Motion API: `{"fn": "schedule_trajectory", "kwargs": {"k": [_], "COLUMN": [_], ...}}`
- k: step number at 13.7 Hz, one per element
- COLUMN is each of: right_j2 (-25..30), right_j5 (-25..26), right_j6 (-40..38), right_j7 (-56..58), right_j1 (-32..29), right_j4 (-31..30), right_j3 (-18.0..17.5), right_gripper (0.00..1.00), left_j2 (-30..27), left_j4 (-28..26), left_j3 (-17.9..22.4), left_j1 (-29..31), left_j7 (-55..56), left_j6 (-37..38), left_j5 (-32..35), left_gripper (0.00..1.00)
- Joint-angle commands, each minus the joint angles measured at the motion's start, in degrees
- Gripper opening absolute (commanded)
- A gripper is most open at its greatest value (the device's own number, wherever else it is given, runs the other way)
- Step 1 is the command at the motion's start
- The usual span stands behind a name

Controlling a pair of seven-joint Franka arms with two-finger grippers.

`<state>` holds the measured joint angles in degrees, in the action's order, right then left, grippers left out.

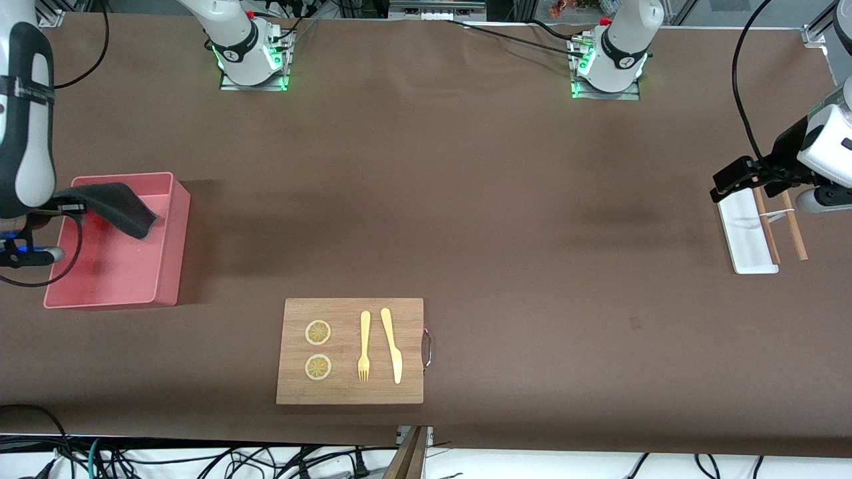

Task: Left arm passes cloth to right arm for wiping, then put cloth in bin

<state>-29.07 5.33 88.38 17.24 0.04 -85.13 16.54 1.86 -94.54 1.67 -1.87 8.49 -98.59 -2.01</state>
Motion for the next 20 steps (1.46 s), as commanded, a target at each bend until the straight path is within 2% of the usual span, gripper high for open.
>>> {"fn": "schedule_trajectory", "kwargs": {"k": [1, 4, 5, 6, 8, 11, 16, 20], "right_j2": [-1.5, -2.0, -2.1, -2.4, -1.8, 3.0, 14.6, 20.4], "right_j5": [0.2, -1.8, -1.9, -1.9, -1.9, -2.0, -1.5, -1.9], "right_j6": [6.3, 15.8, 17.3, 17.8, 17.9, 17.4, 11.7, 7.3], "right_j7": [1.2, 1.0, 0.9, 1.0, 1.0, 0.8, -1.2, -16.6], "right_j1": [-0.1, -0.1, -0.1, -0.1, 0.0, 0.1, 0.1, 0.1], "right_j4": [-3.5, -9.3, -9.6, -9.5, -8.7, -6.9, -6.1, -6.1], "right_j3": [0.0, 0.0, 0.0, 0.0, 0.0, -0.6, -10.3, -16.5], "right_gripper": [0.00, 0.00, 0.46, 0.99, 1.00, 1.00, 1.00, 1.00], "left_j2": [0.7, 0.7, 0.7, 0.8, 0.8, 0.9, 0.9, 1.4], "left_j4": [2.3, 2.6, 2.6, 2.6, 2.7, 2.5, 2.3, 2.4], "left_j3": [0.3, 0.6, 0.6, 0.6, 0.3, 0.2, 0.3, 0.7], "left_j1": [0.5, 0.7, 0.7, 0.7, 0.6, 0.6, 0.6, 0.7], "left_j7": [0.4, 0.3, 0.3, 0.3, 0.2, 0.1, 0.1, 0.0], "left_j6": [0.7, 0.8, 0.8, 0.8, 0.8, 0.9, 2.4, 2.5], "left_j5": [-0.8, -0.9, -0.9, -0.9, -0.1, 0.2, 0.6, 0.6], "left_gripper": [1.00, 1.00, 1.00, 1.00, 1.00, 1.00, 1.00, 1.00]}}
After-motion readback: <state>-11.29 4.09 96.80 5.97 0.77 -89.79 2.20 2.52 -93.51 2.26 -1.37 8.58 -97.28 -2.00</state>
